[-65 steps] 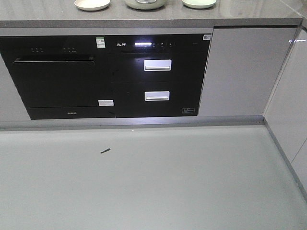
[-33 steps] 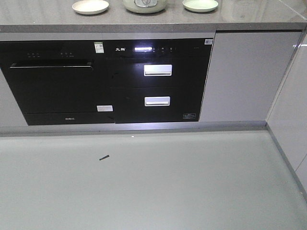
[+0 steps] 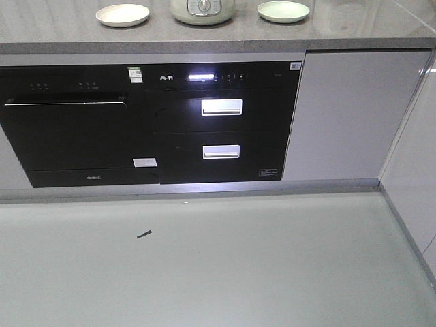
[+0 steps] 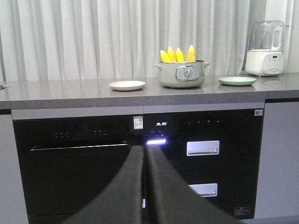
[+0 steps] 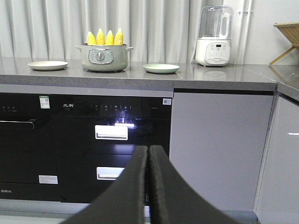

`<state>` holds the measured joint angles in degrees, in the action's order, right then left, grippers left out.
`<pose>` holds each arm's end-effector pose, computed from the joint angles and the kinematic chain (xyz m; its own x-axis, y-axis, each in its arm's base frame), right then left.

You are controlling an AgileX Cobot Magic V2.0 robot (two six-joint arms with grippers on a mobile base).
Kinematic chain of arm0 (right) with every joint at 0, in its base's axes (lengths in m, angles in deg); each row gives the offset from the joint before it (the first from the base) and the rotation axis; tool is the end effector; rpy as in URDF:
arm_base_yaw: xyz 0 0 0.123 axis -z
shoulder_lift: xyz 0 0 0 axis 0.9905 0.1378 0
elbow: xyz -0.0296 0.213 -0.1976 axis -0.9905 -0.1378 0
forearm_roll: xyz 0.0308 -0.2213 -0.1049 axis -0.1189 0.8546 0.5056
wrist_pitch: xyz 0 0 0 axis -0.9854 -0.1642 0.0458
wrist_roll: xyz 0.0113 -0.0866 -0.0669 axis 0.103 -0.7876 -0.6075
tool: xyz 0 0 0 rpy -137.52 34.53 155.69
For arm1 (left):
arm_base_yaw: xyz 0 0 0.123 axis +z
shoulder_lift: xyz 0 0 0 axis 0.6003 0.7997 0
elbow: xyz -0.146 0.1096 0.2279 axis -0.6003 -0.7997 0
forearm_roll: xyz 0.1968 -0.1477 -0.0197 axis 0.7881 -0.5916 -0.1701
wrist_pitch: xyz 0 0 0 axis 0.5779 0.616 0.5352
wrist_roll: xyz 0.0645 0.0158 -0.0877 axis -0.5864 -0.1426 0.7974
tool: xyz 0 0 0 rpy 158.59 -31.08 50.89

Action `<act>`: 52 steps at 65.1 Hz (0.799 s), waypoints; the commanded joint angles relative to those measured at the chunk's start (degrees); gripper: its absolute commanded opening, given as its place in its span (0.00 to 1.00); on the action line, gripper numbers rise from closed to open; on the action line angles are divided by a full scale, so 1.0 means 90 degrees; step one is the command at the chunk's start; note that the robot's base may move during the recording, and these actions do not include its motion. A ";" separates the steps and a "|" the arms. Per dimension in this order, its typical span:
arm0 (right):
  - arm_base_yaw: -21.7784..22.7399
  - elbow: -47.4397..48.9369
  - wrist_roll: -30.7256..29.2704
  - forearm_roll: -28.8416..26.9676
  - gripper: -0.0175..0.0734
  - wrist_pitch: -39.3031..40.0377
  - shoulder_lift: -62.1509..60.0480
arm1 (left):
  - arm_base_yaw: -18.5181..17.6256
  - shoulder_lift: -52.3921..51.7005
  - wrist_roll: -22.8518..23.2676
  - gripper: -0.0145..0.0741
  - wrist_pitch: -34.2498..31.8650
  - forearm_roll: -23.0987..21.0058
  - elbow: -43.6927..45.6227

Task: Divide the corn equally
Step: 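Drive the base forward toward the counter with the pot and plates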

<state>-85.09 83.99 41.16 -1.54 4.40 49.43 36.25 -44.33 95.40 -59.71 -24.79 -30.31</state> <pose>0.0634 0.0032 0.2011 0.0281 -0.0247 -0.9993 -0.0506 0.9984 -0.0261 0.0633 -0.0008 0.2081 0.0837 -0.0180 -0.9963 0.0142 0.9998 -0.0169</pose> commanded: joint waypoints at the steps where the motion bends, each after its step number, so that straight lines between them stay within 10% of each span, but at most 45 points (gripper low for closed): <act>1: -0.0012 -0.0058 -0.0053 0.0004 0.19 0.0461 -0.0047 | 0.0009 -0.0104 0.0022 0.16 -0.0488 -0.0004 0.0104; 52: -0.0012 -0.0058 -0.0053 0.0004 0.19 0.0461 -0.0047 | 0.0009 -0.0104 0.0022 0.16 -0.0488 -0.0004 0.0104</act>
<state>-85.09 83.99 41.16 -1.54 4.40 49.43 36.25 -44.33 95.40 -59.71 -24.79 -30.31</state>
